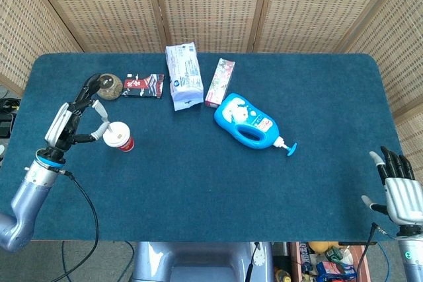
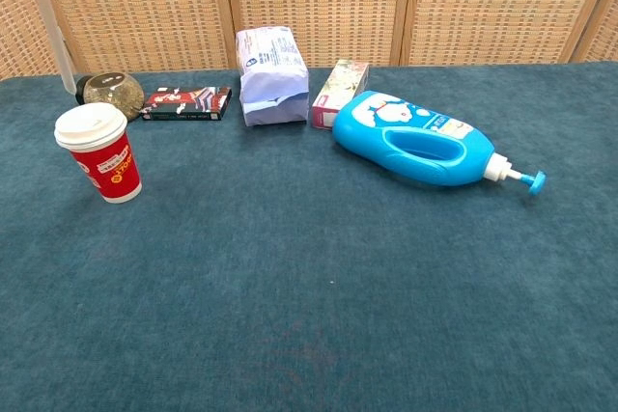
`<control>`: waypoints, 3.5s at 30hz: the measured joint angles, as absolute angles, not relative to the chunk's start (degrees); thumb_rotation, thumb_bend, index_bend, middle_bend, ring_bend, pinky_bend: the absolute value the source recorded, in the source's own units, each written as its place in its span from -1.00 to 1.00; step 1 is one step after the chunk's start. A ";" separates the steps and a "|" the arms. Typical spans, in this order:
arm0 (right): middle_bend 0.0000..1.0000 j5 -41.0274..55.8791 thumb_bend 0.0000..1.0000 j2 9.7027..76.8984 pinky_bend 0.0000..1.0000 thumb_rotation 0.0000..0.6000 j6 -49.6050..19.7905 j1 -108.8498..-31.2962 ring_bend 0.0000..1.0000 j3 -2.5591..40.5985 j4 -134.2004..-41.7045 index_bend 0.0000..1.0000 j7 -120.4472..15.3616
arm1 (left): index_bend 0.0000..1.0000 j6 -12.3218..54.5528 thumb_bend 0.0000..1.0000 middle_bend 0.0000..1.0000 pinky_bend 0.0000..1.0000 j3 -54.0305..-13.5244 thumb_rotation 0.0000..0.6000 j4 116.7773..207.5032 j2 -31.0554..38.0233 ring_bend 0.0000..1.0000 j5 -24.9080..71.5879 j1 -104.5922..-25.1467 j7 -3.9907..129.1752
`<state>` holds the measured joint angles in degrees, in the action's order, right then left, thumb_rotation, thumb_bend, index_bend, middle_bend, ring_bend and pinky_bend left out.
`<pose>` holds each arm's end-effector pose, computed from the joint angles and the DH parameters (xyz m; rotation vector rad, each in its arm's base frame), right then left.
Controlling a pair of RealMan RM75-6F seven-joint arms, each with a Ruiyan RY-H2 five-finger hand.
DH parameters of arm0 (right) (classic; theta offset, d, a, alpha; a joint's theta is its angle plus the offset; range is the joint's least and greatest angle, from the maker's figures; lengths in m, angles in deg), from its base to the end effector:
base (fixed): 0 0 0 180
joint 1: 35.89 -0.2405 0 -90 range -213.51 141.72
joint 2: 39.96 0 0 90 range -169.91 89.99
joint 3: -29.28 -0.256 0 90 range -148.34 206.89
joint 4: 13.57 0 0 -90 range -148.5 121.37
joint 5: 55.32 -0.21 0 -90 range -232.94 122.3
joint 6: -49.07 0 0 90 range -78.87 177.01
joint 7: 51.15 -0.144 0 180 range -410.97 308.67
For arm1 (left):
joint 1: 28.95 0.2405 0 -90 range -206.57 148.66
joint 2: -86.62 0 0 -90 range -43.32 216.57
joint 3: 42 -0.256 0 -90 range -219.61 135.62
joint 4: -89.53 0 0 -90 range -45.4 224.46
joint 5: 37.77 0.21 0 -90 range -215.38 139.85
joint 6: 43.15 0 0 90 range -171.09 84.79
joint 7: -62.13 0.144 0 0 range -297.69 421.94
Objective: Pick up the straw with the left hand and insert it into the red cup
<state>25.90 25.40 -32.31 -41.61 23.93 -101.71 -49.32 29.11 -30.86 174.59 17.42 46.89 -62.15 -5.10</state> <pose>-0.3317 -0.1956 0.1625 1.3481 -0.8844 0.8088 -0.1929 0.3445 0.1374 -1.2424 -1.7063 -1.9506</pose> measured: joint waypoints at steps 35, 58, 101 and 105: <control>-1.00 24.91 -1.00 25.79 -1.00 1.00 -31.27 -41.92 -1.00 23.81 -100.52 -1.00 -49.60 | 0.14 24.94 -0.03 -1.00 -1.00 -31.21 1.00 165.42 11.31 -1.00 46.90 -63.46 -11.25; -1.00 24.61 -1.00 25.96 -1.00 1.00 -30.77 -42.11 -1.00 23.87 -100.29 -1.00 -49.32 | 0.14 23.15 -0.03 -1.00 -1.00 -31.74 1.00 161.36 8.20 -1.00 46.41 -63.66 -13.57; -1.00 24.30 -1.00 26.00 -1.00 1.00 -30.45 -42.26 -1.00 23.88 -100.30 -1.00 -49.39 | -1.00 23.77 -0.70 -1.00 -1.00 -34.93 1.00 151.70 3.39 -1.00 48.31 -62.21 -10.40; -1.00 25.05 -1.00 25.70 -1.00 1.00 -31.22 -42.01 -1.00 24.01 -100.84 -1.00 -49.62 | -1.00 26.74 -0.85 -1.00 -1.00 -35.19 1.00 154.02 6.20 -1.00 49.07 -60.75 -5.07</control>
<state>25.05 25.70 -31.22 -42.01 24.01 -100.84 -49.62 26.74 -35.19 154.02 6.20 49.07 -60.75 -5.07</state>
